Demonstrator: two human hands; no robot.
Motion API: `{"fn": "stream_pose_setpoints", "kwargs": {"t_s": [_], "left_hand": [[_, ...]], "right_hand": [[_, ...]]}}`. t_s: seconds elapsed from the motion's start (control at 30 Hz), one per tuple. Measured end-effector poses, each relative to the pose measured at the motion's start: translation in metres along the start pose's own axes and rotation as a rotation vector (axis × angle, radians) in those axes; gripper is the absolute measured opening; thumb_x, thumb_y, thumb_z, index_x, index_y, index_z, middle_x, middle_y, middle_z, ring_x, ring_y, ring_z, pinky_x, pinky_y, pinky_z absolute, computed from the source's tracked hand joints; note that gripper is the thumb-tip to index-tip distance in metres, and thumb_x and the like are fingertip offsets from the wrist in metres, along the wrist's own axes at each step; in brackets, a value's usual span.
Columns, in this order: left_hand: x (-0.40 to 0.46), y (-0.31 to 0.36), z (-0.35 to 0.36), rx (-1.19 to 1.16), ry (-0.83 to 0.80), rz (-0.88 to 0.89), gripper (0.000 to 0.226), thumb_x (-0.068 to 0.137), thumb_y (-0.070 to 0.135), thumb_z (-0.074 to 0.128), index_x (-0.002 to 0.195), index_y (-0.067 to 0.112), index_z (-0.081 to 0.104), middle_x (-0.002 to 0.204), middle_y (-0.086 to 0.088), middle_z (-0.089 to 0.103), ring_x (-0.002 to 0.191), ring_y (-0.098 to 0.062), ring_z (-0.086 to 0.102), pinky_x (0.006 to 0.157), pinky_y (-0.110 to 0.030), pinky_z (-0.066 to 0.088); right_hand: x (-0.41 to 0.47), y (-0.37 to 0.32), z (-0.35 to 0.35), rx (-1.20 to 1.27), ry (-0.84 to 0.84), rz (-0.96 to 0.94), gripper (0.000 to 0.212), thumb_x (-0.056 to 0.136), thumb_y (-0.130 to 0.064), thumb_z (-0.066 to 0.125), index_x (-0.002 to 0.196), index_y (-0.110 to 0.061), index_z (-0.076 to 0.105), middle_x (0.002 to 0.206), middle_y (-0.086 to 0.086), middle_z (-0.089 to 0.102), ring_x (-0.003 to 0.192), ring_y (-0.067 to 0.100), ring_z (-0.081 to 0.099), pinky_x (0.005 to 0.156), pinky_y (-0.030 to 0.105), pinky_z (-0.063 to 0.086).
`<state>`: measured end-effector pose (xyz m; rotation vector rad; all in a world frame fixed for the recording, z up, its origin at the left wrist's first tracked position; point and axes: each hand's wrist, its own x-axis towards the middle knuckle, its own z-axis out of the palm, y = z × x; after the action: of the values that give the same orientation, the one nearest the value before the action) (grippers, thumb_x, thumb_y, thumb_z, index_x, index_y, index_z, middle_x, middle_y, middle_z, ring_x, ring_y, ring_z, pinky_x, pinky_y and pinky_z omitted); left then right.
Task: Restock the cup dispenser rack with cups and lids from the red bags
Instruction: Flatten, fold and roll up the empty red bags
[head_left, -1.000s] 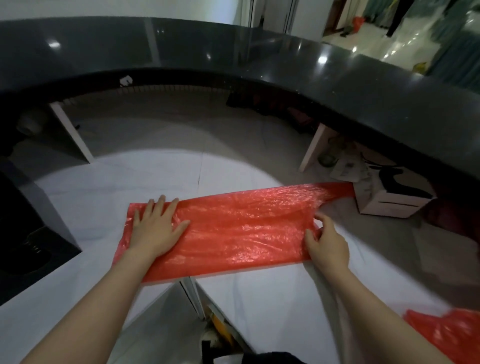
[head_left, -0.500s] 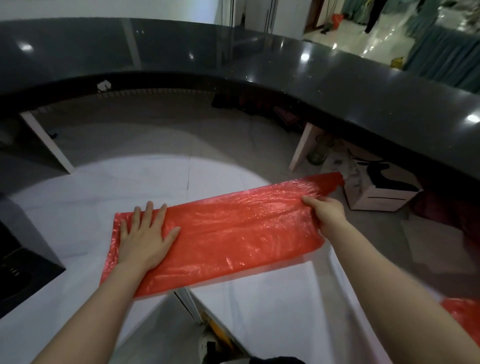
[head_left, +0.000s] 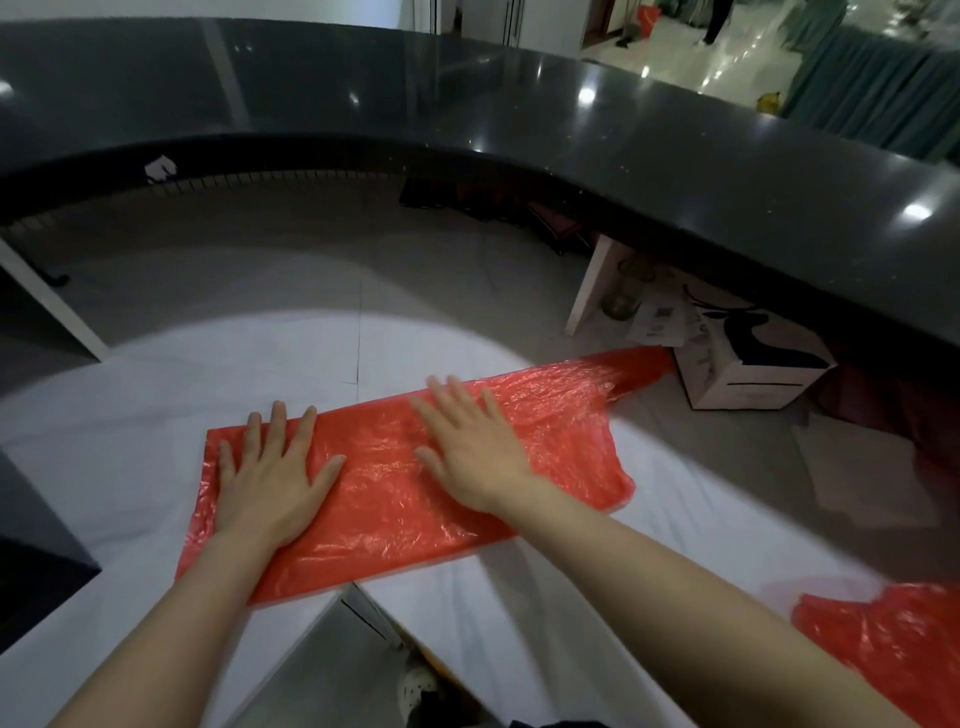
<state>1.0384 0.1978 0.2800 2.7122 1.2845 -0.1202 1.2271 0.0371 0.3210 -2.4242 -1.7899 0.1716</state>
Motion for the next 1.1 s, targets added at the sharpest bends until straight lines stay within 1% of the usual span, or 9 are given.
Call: {"fn": "stream_pose_setpoints", "kwargs": {"t_s": [0.13,0.47,0.63,0.73,0.83,0.9,0.97,1.03,1.1], "left_hand": [[0.0,0.001,-0.001,-0.01,0.004,0.005,0.084,0.078,0.076,0.0,0.151,0.035,-0.003,0.161,-0.002,-0.009,0.147,-0.026,-0.009,0.115,-0.052,-0.005],[0.029,-0.002,-0.004,0.019,-0.021,0.08,0.082,0.078,0.077,-0.002,0.15,0.038,-0.009,0.16,-0.002,-0.012,0.147,-0.023,-0.012,0.117,-0.05,-0.005],[0.052,0.007,-0.005,0.017,-0.011,0.136,0.082,0.077,0.078,-0.002,0.149,0.039,-0.008,0.16,-0.002,-0.012,0.147,-0.022,-0.011,0.117,-0.049,-0.005],[0.058,0.008,-0.005,0.023,-0.021,0.151,0.08,0.079,0.078,0.0,0.149,0.039,-0.009,0.16,-0.002,-0.012,0.147,-0.021,-0.011,0.116,-0.048,-0.006],[0.059,0.01,-0.013,-0.069,0.009,0.193,0.072,0.089,0.068,0.01,0.151,0.035,-0.003,0.161,-0.001,-0.005,0.147,-0.021,-0.005,0.117,-0.046,-0.004],[0.056,0.012,-0.021,-0.362,0.108,0.222,0.061,0.099,0.049,0.027,0.153,0.025,0.011,0.16,-0.004,0.012,0.147,-0.02,0.006,0.117,-0.039,0.004],[0.048,0.007,-0.031,-0.616,0.214,0.194,0.053,0.1,0.03,0.04,0.15,0.019,0.025,0.156,-0.006,0.026,0.143,-0.011,0.013,0.113,-0.027,0.008],[0.04,0.003,-0.04,-0.578,0.315,0.192,0.05,0.099,0.025,0.045,0.147,0.018,0.033,0.154,-0.006,0.032,0.138,-0.004,0.012,0.112,-0.026,0.007],[0.032,0.001,-0.046,-0.441,0.359,0.253,0.053,0.094,0.029,0.045,0.145,0.016,0.037,0.152,-0.006,0.033,0.142,-0.014,0.015,0.115,-0.036,0.003]], "right_hand": [[0.021,-0.019,0.024,-0.015,-0.093,-0.015,0.064,0.096,-0.059,0.022,0.153,-0.031,0.008,0.162,0.0,-0.002,0.148,0.02,-0.008,0.113,0.049,-0.014],[-0.04,0.152,0.004,-0.021,-0.059,0.547,0.07,0.087,-0.074,0.016,0.149,-0.045,0.008,0.162,0.001,0.003,0.148,0.024,-0.001,0.119,0.045,0.0],[-0.048,0.167,0.005,0.021,-0.033,0.678,0.075,0.082,-0.081,0.016,0.149,-0.047,0.004,0.162,0.007,-0.006,0.147,0.025,-0.011,0.118,0.042,-0.005],[-0.049,0.168,0.005,0.056,-0.017,0.749,0.081,0.077,-0.085,0.016,0.148,-0.049,0.003,0.161,0.007,-0.01,0.147,0.027,-0.013,0.117,0.044,0.0],[-0.052,0.169,0.005,0.065,-0.013,0.765,0.08,0.079,-0.084,0.019,0.149,-0.047,0.004,0.161,0.008,-0.005,0.147,0.028,-0.009,0.119,0.046,0.004],[-0.051,0.17,0.002,0.083,-0.019,0.749,0.079,0.083,-0.079,0.027,0.15,-0.043,0.008,0.161,0.009,0.001,0.148,0.028,-0.004,0.119,0.047,0.008],[-0.05,0.164,-0.007,0.127,0.042,0.735,0.078,0.087,-0.07,0.038,0.152,-0.032,0.016,0.16,0.011,0.012,0.147,0.031,0.006,0.117,0.048,0.016],[-0.047,0.147,-0.015,0.051,0.191,0.685,0.073,0.09,-0.06,0.042,0.15,-0.021,0.025,0.154,0.013,0.028,0.142,0.033,0.023,0.114,0.051,0.024],[-0.042,0.116,-0.019,-0.011,0.278,0.574,0.07,0.092,-0.054,0.041,0.15,-0.018,0.025,0.156,0.009,0.027,0.144,0.029,0.019,0.115,0.051,0.015]]}}
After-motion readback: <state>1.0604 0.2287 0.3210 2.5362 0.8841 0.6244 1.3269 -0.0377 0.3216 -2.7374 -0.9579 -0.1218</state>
